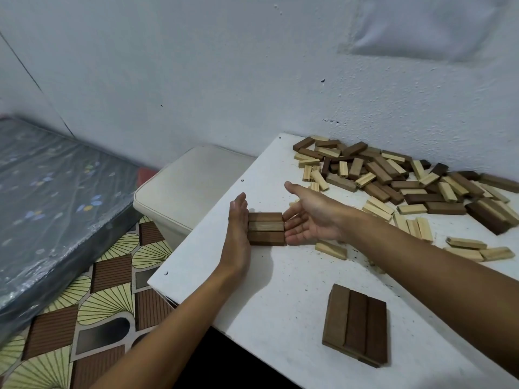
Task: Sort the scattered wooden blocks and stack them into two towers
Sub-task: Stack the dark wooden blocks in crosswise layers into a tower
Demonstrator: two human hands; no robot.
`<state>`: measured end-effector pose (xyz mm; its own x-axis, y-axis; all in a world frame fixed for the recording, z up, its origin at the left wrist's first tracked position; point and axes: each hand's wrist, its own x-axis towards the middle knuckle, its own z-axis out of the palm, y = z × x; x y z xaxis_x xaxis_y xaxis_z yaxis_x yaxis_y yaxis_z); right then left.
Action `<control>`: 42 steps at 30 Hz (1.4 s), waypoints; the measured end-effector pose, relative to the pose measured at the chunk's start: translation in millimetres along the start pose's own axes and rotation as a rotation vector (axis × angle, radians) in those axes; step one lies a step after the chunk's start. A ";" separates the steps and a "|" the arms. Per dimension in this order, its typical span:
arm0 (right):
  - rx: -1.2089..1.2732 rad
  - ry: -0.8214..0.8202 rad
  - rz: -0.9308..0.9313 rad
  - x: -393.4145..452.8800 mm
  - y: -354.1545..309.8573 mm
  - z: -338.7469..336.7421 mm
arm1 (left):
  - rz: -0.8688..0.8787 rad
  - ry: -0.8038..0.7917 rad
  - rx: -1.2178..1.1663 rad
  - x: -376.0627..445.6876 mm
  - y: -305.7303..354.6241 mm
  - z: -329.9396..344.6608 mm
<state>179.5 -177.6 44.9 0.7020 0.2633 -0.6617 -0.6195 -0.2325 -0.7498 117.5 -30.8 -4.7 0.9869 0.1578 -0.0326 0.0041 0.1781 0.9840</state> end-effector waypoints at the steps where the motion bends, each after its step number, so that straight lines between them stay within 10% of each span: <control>1: -0.046 0.026 -0.031 -1.4 0.9 -0.1 | 0.007 -0.006 0.017 1.2 -1.1 -2.4; 7: -0.875 0.249 -0.670 0.7 13.8 -14.2 | 0.255 -0.135 0.602 16.7 0.6 -43.8; 12: -1.256 0.201 -0.796 9.3 27.9 -20.1 | 0.292 -0.341 0.999 32.8 5.6 -64.3; 37: -1.162 0.176 -0.737 16.2 29.0 -16.9 | 0.207 -0.334 0.860 35.8 2.3 -66.2; 42: -0.491 0.080 -0.723 9.9 35.4 -7.7 | 0.203 -0.232 0.594 29.1 3.4 -59.3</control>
<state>167.2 -190.4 11.8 0.8980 0.4400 -0.0086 0.1952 -0.4156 -0.8883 136.7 32.0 -12.7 0.9862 -0.0926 0.1370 -0.1631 -0.4083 0.8982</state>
